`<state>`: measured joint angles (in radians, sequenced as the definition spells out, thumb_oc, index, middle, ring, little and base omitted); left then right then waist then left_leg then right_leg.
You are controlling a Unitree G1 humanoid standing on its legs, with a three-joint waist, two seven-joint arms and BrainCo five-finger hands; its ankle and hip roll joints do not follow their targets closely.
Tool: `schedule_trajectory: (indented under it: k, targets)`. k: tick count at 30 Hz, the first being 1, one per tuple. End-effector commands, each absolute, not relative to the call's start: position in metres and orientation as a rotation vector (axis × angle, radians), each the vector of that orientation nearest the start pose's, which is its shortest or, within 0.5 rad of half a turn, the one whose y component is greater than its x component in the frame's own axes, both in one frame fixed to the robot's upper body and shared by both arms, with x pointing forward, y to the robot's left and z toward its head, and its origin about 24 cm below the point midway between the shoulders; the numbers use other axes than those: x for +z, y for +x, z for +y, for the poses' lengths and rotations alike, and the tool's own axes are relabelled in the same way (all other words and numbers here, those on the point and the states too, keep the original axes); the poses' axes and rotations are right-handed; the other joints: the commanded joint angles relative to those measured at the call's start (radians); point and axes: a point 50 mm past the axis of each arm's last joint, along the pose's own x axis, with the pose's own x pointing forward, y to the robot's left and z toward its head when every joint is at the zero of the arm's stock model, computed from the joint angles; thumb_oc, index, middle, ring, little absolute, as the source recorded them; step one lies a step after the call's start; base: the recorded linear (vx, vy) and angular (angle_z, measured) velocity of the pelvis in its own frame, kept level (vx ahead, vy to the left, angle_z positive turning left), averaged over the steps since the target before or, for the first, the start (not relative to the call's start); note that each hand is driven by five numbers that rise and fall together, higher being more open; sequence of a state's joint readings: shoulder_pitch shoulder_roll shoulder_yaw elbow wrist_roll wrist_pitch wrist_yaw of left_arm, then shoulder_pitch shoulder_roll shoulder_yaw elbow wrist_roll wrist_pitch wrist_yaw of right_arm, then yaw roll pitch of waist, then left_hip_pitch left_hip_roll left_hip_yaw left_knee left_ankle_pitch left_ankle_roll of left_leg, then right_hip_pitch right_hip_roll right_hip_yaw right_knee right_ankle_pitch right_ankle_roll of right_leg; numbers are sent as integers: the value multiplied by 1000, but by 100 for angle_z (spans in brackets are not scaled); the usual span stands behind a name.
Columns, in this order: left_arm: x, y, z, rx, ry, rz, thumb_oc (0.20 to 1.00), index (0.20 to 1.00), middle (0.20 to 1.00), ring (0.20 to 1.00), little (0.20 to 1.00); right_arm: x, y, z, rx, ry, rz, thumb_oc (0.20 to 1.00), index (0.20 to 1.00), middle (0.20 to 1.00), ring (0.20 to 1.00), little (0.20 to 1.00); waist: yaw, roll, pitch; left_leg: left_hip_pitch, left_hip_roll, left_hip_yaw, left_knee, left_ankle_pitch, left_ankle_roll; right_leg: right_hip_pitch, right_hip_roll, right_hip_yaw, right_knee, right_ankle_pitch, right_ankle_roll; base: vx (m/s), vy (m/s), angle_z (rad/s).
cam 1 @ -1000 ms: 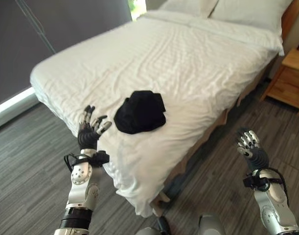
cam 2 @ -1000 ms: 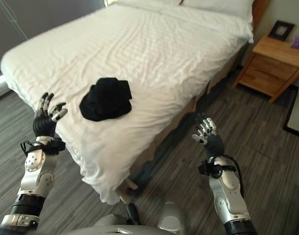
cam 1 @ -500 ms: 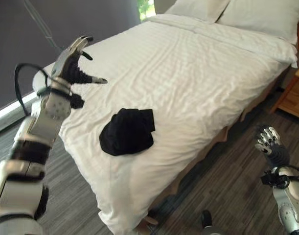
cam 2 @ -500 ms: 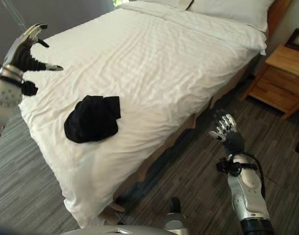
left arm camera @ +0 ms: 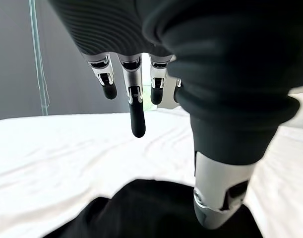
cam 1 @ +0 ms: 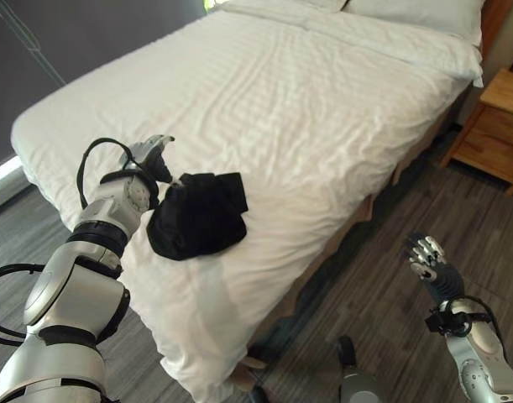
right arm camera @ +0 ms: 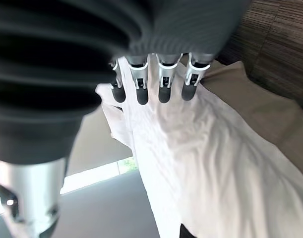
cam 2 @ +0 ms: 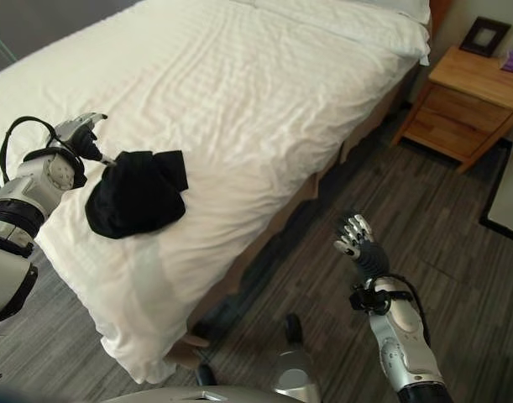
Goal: Pick up bed clothes into laundry basket.
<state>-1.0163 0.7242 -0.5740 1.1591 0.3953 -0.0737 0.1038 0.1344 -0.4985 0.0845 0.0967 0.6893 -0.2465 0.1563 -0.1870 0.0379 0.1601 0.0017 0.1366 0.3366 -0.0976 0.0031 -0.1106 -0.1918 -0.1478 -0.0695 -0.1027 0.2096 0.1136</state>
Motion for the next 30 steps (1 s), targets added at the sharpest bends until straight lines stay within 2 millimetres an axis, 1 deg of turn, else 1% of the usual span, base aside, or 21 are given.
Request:
schedule_trajectory:
  k: [1, 3, 5, 8, 9, 10, 11, 12, 13, 14, 15, 16, 19, 21, 22, 24, 25, 27, 28, 29, 30]
  targets:
    - [194, 391, 306, 269, 1326, 100, 1000, 1000, 1000, 1000, 1000, 63, 240, -233, 127, 241, -176, 1000, 1000, 1000, 1000, 1000, -3, -56, 52, -19, 28, -19, 10, 80, -9, 73, -55, 6, 17, -71, 71, -88, 1, -20]
    - [185, 392, 303, 264, 1339, 125, 1000, 1000, 1000, 1000, 1000, 66, 242, -227, 167, 244, -181, 1000, 1000, 1000, 1000, 1000, -17, -70, 84, -50, 38, -12, 10, 91, -14, 30, -47, 20, 20, -59, 70, -143, 0, -16]
    - [180, 392, 303, 262, 1294, 138, 1000, 1000, 1000, 1000, 1000, 72, 246, -223, 192, 245, -197, 1000, 1000, 1000, 1000, 1000, -32, -91, 110, -97, 49, -6, 10, 104, -20, -26, -39, 34, 21, -39, 70, -149, -18, -13]
    - [169, 382, 323, 301, 1324, 253, 1000, 1000, 1000, 1000, 1000, 76, 247, -218, 246, 227, -194, 1000, 1000, 1000, 1000, 1000, -63, -131, 132, -155, 74, 15, 10, 118, -32, -98, -25, 55, 15, -10, 72, -103, -29, -13]
    - [167, 380, 329, 318, 1316, 283, 1000, 1000, 1000, 1000, 1000, 77, 247, -217, 255, 222, -191, 1000, 1000, 1000, 1000, 1000, -69, -138, 133, -176, 78, 20, 10, 122, -36, -121, -23, 58, 15, -6, 74, -48, -15, -5]
    - [167, 380, 329, 318, 1316, 283, 1000, 1000, 1000, 1000, 1000, 77, 247, -217, 255, 222, -191, 1000, 1000, 1000, 1000, 1000, -69, -138, 133, -176, 78, 20, 10, 122, -36, -121, -23, 58, 15, -6, 74, -49, -6, -1]
    - [155, 371, 341, 329, 1318, 372, 1000, 1000, 1000, 1000, 1000, 74, 245, -217, 248, 229, -179, 1000, 1000, 1000, 1000, 1000, -87, -154, 136, -210, 87, 29, 10, 129, -43, -160, -18, 66, 15, 0, 78, 50, 47, -7]
    - [140, 362, 350, 326, 1314, 456, 1000, 1000, 1000, 1000, 1000, 71, 244, -216, 245, 235, -168, 1000, 1000, 1000, 1000, 1000, -92, -157, 132, -207, 91, 28, 10, 105, -53, -162, -13, 70, 15, -15, 87, 50, 47, -12]
    - [139, 362, 350, 326, 1313, 457, 1000, 1000, 1000, 1000, 1000, 71, 244, -216, 246, 234, -167, 1000, 1000, 1000, 1000, 1000, -92, -157, 130, -208, 91, 28, 10, 105, -53, -164, -13, 71, 15, -15, 88, 87, 58, -17]
    - [134, 359, 352, 316, 1319, 483, 893, 893, 893, 893, 893, 71, 243, -215, 255, 228, -165, 1000, 1000, 1000, 1000, 1000, -97, -161, 127, -211, 92, 35, 10, 104, -55, -174, -11, 76, 15, -12, 89, 33, 26, -23]
    - [120, 351, 358, 304, 1320, 549, 285, 285, 285, 285, 285, 71, 241, -216, 260, 229, -166, 1000, 1000, 1000, 1000, 1000, -97, -167, 120, -210, 94, 43, 10, 101, -58, -180, -12, 80, 15, -11, 90, 47, 35, -25]
    - [114, 347, 360, 295, 1323, 576, 200, 200, 200, 200, 200, 71, 239, -217, 257, 231, -164, 1000, 1000, 1000, 1000, 1000, -97, -168, 116, -207, 94, 45, 10, 98, -58, -182, -13, 82, 15, -12, 90, 59, 38, -26]
    - [103, 338, 367, 281, 1320, 624, 200, 200, 200, 200, 200, 69, 235, -220, 245, 241, -159, 1000, 1000, 1000, 1000, 1000, -94, -165, 107, -193, 90, 49, 10, 89, -57, -177, -18, 81, 15, -17, 90, 41, 33, -17]
    - [107, 338, 369, 290, 1329, 612, 200, 200, 200, 200, 200, 67, 234, -223, 233, 246, -157, 1000, 1000, 1000, 1000, 1000, -91, -160, 102, -188, 88, 46, 10, 85, -57, -171, -22, 76, 15, -20, 90, -16, 2, -7]
    - [116, 341, 370, 307, 1337, 581, 200, 200, 200, 200, 200, 66, 235, -223, 225, 247, -158, 1000, 1000, 1000, 1000, 1000, -87, -160, 102, -198, 84, 47, 10, 108, -49, -179, -25, 73, 15, -3, 82, -71, -28, -2]
    - [125, 344, 371, 322, 1336, 541, 200, 200, 200, 200, 200, 65, 236, -222, 229, 239, -153, 1000, 1000, 1000, 1000, 1000, -79, -152, 100, -197, 81, 42, 10, 107, -48, -174, -27, 69, 15, -5, 81, -33, -4, 3]
    - [129, 345, 370, 345, 1280, 504, 200, 200, 200, 200, 200, 65, 237, -221, 234, 238, -155, 1000, 1000, 1000, 1000, 1000, -72, -148, 99, -196, 81, 40, 10, 107, -48, -170, -29, 64, 15, -7, 82, 4, 9, 5]
    - [140, 348, 370, 408, 1103, 403, 200, 200, 200, 200, 200, 64, 237, -219, 236, 245, -155, 1000, 1000, 1000, 1000, 1000, -62, -142, 100, -195, 78, 34, 10, 106, -47, -163, -31, 56, 15, -10, 82, 1, 2, 2]
    - [149, 351, 368, 466, 911, 304, 200, 200, 200, 200, 200, 62, 237, -219, 231, 251, -152, 1000, 1000, 1000, 1000, 1000, -54, -138, 100, -194, 76, 29, 10, 105, -46, -158, -33, 51, 15, -11, 82, 0, 0, 0]
    - [148, 351, 369, 466, 910, 305, 200, 200, 200, 200, 200, 62, 237, -219, 232, 250, -151, 1000, 1000, 1000, 1000, 1000, -55, -137, 100, -193, 76, 28, 10, 105, -46, -157, -33, 50, 15, -12, 82, 14, 10, 4]
    - [150, 351, 367, 477, 763, 247, 200, 200, 200, 200, 200, 61, 237, -219, 222, 252, -148, 1000, 1000, 1000, 1000, 1000, -48, -132, 102, -190, 74, 24, 10, 104, -45, -153, -34, 46, 15, -13, 82, 13, 31, 9]
